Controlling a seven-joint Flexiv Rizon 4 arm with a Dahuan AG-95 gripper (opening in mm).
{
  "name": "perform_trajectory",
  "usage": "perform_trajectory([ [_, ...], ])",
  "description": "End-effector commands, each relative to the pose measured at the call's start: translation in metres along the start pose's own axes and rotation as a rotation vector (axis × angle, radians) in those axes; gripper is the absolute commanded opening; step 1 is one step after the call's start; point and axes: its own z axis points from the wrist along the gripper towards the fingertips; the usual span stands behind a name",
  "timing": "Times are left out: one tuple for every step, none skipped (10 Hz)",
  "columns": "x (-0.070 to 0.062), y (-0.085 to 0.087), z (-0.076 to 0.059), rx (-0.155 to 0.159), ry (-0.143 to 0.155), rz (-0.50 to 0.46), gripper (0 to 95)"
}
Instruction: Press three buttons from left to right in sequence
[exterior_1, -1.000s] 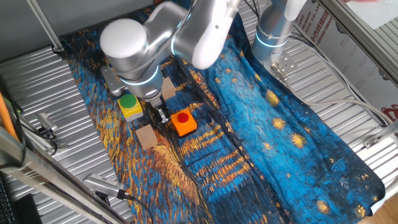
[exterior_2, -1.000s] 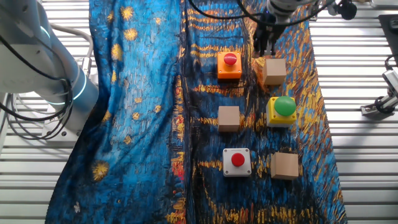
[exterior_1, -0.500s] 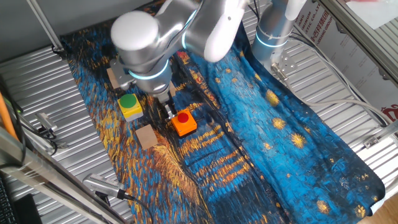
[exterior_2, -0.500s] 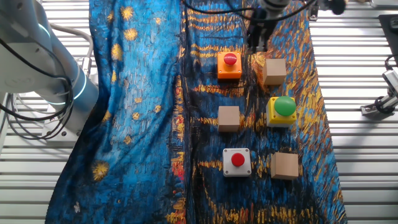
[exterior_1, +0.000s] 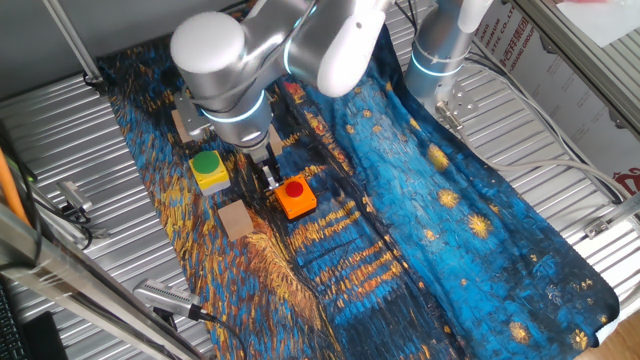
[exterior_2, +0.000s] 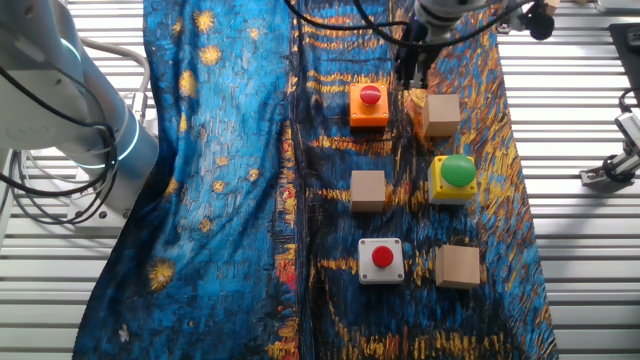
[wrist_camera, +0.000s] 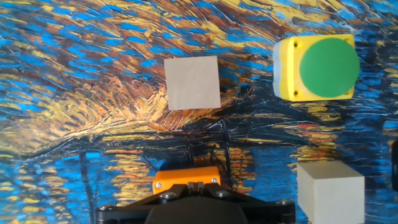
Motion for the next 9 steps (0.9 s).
perform_trajectory([
  [0.0018, -0.0015, -0.0009, 0.001, 0.0, 0.002, 0.0],
  [0.0018, -0.0015, -0.001, 0.003, 0.0, 0.001, 0.0],
  [0.0018, -0.0015, -0.001, 0.002, 0.0, -0.002, 0.0],
  [0.0018, -0.0015, -0.001, 0.003, 0.002, -0.013, 0.0],
  [0.0018, -0.0015, -0.001, 0.017, -0.002, -0.046, 0.0],
  [0.0018, -0.0015, -0.001, 0.037, -0.006, -0.07, 0.0],
  [0.0018, -0.0015, -0.001, 0.075, -0.006, -0.138, 0.0],
  [0.0018, -0.0015, -0.001, 0.084, 0.0, -0.231, 0.0],
  [0.0018, -0.0015, -0.001, 0.077, 0.001, -0.294, 0.0],
])
